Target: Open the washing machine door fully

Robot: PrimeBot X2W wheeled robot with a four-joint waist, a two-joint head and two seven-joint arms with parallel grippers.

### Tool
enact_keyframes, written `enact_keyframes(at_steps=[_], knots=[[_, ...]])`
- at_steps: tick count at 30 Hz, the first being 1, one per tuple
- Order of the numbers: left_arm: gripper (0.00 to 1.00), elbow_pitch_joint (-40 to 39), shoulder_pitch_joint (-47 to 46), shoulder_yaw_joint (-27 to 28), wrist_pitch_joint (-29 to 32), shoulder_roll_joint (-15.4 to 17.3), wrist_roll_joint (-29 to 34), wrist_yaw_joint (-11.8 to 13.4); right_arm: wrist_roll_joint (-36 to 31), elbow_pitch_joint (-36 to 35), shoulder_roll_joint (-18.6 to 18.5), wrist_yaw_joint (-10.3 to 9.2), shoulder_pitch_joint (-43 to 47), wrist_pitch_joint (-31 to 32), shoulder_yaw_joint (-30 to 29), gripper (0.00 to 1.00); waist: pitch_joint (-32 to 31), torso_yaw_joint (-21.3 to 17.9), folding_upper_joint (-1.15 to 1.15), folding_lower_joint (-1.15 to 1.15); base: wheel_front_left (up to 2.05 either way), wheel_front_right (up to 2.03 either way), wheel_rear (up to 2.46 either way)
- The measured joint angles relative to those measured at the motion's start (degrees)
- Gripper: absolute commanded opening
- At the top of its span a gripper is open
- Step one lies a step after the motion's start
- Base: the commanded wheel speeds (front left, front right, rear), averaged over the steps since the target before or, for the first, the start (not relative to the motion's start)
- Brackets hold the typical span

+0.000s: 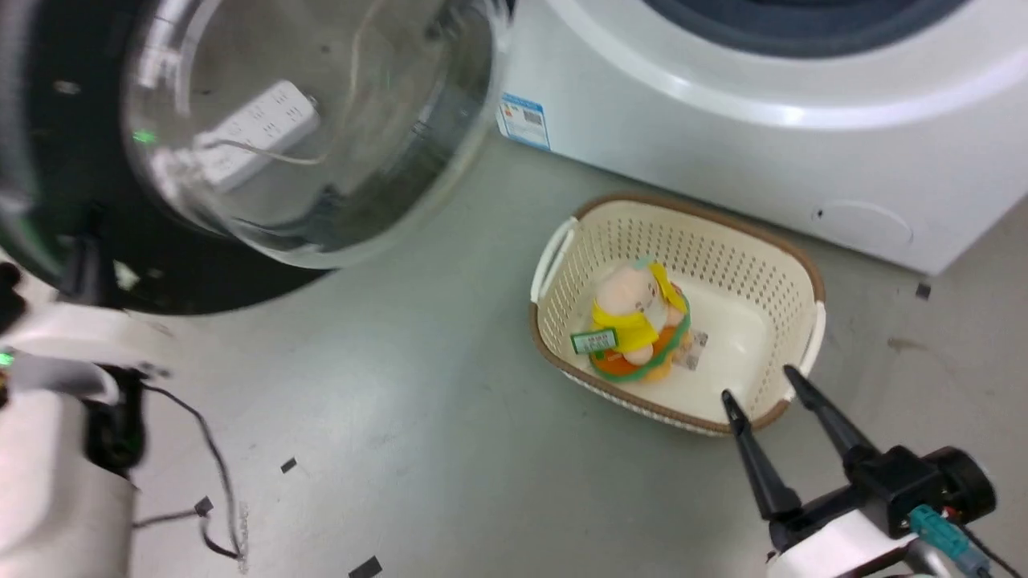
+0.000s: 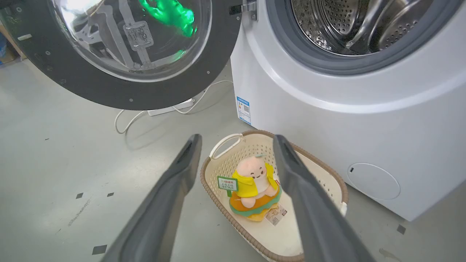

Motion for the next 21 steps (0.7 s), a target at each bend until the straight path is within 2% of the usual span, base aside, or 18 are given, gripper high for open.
enact_keyframes(at_steps=[11,16,21], knots=[[0.0,16.12,-10.05,6.23,-0.26,8.05,-3.27,-1.09,-1.03,-2.83,-0.97,0.0,-1.5,1.42,-1.37,1.0,6.19,-4.14,0.0,-0.01,0.0,0.0,0.0],[0.0,18.71,-11.76,6.3,-0.43,8.25,-1.55,-2.01,-1.02,-2.76,-1.43,0.0,-1.53,1.42,-2.34,1.0,6.74,-4.88,0.0,0.0,0.0,0.0,0.0],[0.0,16.1,-11.64,7.33,-0.43,7.31,1.91,-2.44,-0.79,-1.67,-1.13,0.0,-1.74,0.48,-1.91,1.0,4.58,-5.25,0.0,-0.01,0.0,0.0,0.0]])
